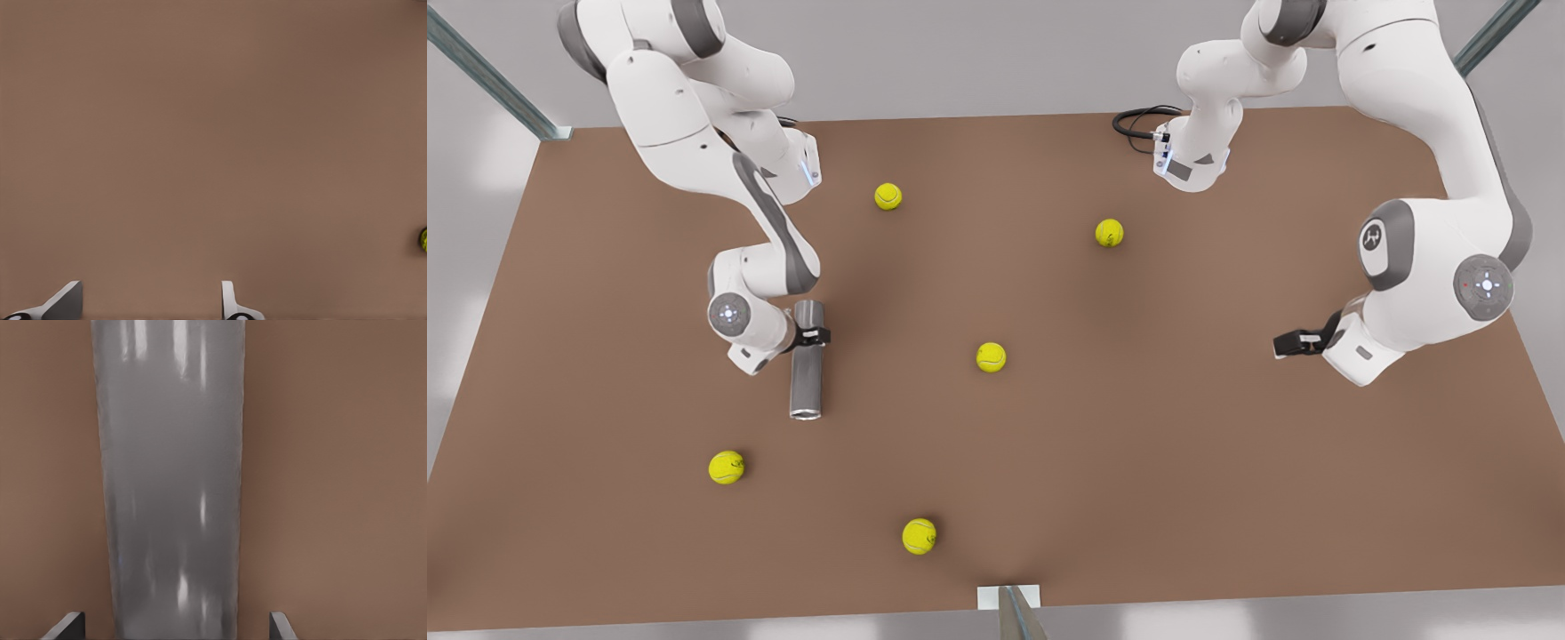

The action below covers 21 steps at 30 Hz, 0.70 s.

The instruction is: Put the tennis tube upright

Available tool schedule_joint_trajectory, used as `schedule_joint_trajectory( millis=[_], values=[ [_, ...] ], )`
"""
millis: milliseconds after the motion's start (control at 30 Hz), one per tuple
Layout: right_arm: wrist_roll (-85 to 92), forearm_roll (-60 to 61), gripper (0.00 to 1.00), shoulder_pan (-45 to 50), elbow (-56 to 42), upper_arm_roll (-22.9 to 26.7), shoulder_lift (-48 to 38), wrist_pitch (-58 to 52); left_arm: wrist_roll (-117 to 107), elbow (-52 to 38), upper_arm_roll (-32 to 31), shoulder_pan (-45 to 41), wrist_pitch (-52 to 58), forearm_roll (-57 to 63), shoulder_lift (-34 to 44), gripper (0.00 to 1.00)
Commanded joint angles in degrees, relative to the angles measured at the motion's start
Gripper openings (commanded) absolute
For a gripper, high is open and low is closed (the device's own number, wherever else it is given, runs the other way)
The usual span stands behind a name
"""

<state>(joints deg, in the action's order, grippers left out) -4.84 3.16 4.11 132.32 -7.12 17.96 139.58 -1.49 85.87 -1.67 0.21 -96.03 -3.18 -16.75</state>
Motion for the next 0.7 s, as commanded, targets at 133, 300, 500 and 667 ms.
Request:
schedule_joint_trajectory(
  millis=[133,300,500,667],
  values=[
    [0.0,0.0,1.0,0.1,0.7,0.0,1.5,2.1,-0.3,-0.1,0.0,0.1,-0.2,0.0,-1.3,0.99],
    [0.0,-0.1,1.0,0.1,0.8,0.0,2.7,3.0,-0.4,0.0,0.0,0.1,-1.3,0.0,-1.7,0.99],
    [0.2,-0.1,0.89,0.1,0.8,0.0,3.0,3.0,-0.5,0.0,0.0,0.1,-1.2,0.1,-1.7,0.99],
    [0.4,-0.3,0.81,0.1,0.8,0.0,3.0,3.0,-0.5,0.0,0.0,0.1,-1.1,0.0,-1.7,0.99]
  ],
)
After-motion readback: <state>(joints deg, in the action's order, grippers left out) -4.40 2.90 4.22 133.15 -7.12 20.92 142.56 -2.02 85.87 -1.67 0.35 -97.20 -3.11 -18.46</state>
